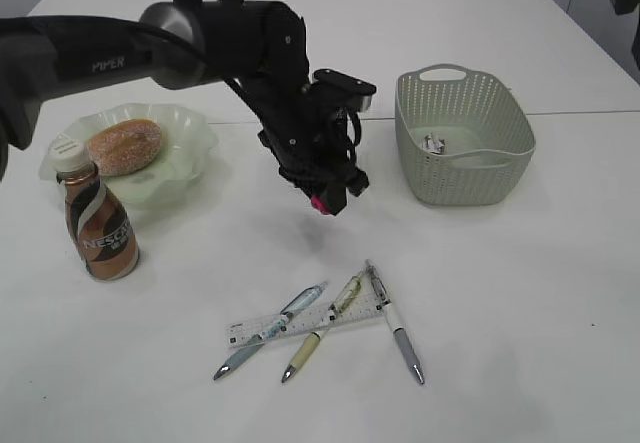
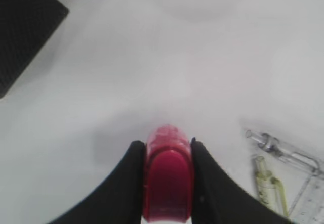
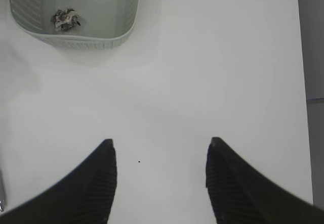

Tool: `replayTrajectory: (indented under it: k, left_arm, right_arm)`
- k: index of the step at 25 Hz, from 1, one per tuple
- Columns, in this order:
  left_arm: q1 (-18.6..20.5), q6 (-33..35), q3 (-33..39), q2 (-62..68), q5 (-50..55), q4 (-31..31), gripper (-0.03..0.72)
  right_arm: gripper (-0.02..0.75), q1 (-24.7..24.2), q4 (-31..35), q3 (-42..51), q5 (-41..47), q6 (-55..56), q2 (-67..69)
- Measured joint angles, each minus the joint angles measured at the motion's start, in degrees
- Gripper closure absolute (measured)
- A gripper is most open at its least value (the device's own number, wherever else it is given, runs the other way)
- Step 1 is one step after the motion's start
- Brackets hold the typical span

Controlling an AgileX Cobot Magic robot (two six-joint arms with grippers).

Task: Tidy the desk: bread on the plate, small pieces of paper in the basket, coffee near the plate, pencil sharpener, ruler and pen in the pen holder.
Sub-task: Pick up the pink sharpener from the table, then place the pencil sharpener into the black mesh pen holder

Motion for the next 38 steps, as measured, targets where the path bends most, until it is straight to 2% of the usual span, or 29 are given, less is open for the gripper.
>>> replayTrajectory:
  k: [6,10,14,17,23,31,38]
  left_arm:
    - [0.0,-13.52,-5.96,-0.47,6.65,0.0,0.521]
    - [0.0,-19.01,-11.21,-0.47,9.39,0.0,0.521]
    - [0.0,-20.05,-16.31,-0.47,9.59,0.72,0.521]
    - [0.0,-20.63,-18.84,-0.47,8.3,3.79,0.521]
    - [0.13,-20.86,-19.23,-0.47,1.43,9.4,0.521]
    - [2.78,-22.17,-19.23,0.34,-8.53,9.97,0.521]
    - [3.94,-22.54,-19.32,4.02,-11.1,9.97,0.521]
  right_arm:
    - [0.322,0.0,0.0,0.0,0.0,0.09,0.0]
    - [0.322,0.0,0.0,0.0,0.0,0.09,0.0]
    - [0.323,0.0,-0.04,0.0,0.0,0.09,0.0]
    - [0.326,0.0,-0.04,0.0,0.0,0.09,0.0]
    - [0.33,0.0,-0.04,0.0,-0.1,0.11,0.0]
    - [0.33,0.0,-0.04,0.0,-0.1,0.11,-0.26]
    - [0.33,0.0,-0.04,0.0,-0.1,0.21,-1.18]
